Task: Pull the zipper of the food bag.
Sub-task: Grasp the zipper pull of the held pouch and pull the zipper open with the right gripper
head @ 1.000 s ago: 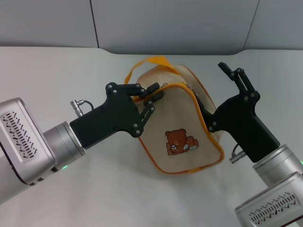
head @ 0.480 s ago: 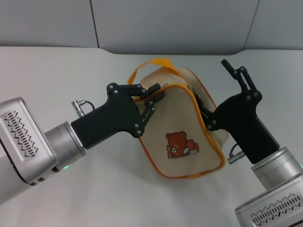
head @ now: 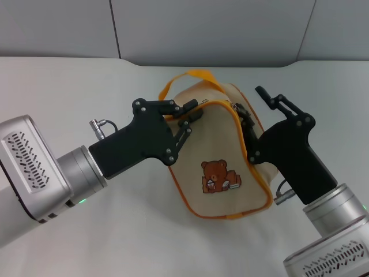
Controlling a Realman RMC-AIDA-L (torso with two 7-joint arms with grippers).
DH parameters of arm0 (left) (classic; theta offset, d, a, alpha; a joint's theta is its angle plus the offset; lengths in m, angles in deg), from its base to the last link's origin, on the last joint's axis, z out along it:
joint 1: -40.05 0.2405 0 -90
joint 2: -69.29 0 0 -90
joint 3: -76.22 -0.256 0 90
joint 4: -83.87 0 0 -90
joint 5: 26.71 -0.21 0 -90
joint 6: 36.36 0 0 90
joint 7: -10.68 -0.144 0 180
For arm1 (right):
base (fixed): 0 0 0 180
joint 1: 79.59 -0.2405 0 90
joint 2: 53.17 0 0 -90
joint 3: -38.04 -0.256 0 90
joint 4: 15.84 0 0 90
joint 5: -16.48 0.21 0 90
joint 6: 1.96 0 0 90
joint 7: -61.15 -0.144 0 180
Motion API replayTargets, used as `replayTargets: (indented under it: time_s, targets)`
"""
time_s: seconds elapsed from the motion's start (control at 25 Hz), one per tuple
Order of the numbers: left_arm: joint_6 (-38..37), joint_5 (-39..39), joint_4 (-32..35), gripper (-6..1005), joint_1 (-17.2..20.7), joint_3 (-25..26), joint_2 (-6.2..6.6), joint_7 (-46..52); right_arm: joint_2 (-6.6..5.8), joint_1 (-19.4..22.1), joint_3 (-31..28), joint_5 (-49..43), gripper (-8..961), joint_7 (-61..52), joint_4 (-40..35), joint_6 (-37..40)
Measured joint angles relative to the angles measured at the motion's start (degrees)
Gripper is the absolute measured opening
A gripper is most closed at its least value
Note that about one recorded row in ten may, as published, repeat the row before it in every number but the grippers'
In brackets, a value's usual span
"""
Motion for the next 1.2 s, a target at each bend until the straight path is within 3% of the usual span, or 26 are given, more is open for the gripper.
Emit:
replayTargets:
  time_s: [0.32, 0.52, 0.64, 0.8, 0.84, 0.88, 0.92, 0.96, 1.12, 1.2]
  targets:
    - [0.07, 0.02, 0.00, 85, 0.00, 0.00, 0.00, 0.10, 0.00, -0.34, 2.23, -0.07, 304, 0.08, -0.15, -0.79]
    - [0.11, 0.02, 0.00, 84, -0.01, 0.02, 0.00, 0.11, 0.00, -0.49, 2.27, -0.10, 83, 0.25, -0.06, -2.61]
    - [0.15, 0.02, 0.09, 84, -0.03, 0.08, 0.00, 0.40, 0.01, 0.63, 2.73, -0.11, 0, 1.52, 0.05, -2.46]
    - [0.57, 0.04, 0.49, 84, -0.37, 0.47, 0.00, 1.63, 0.00, 2.87, 3.46, -0.11, 14, 4.03, 0.17, -1.53]
    - [0.85, 0.05, 0.50, 84, -0.51, 0.56, -0.01, 1.73, 0.01, 6.81, 4.86, -0.11, 18, 5.83, -0.06, 0.60]
    - [1.09, 0.07, 0.51, 84, -0.57, 0.60, -0.01, 1.73, 0.01, 6.81, 4.86, -0.11, 21, 5.83, -0.06, 0.60]
    - [1.57, 0.06, 0.50, 84, -0.66, 0.69, 0.00, 1.77, 0.00, 10.54, 5.73, -0.12, 25, 5.97, -0.69, 2.70]
    - [1.57, 0.06, 0.50, 84, -0.66, 0.69, 0.00, 1.77, 0.00, 10.54, 5.73, -0.12, 28, 5.97, -0.69, 2.70]
    - [2.97, 0.12, 0.60, 83, -1.08, 0.91, 0.07, 1.80, -0.01, 17.96, 6.03, -0.06, 42, 5.11, -4.41, 4.29]
    - [3.01, 0.10, 0.59, 83, -1.19, 0.91, 0.06, 1.76, 0.00, 18.94, 6.04, 0.20, 49, 3.94, -5.59, 3.92]
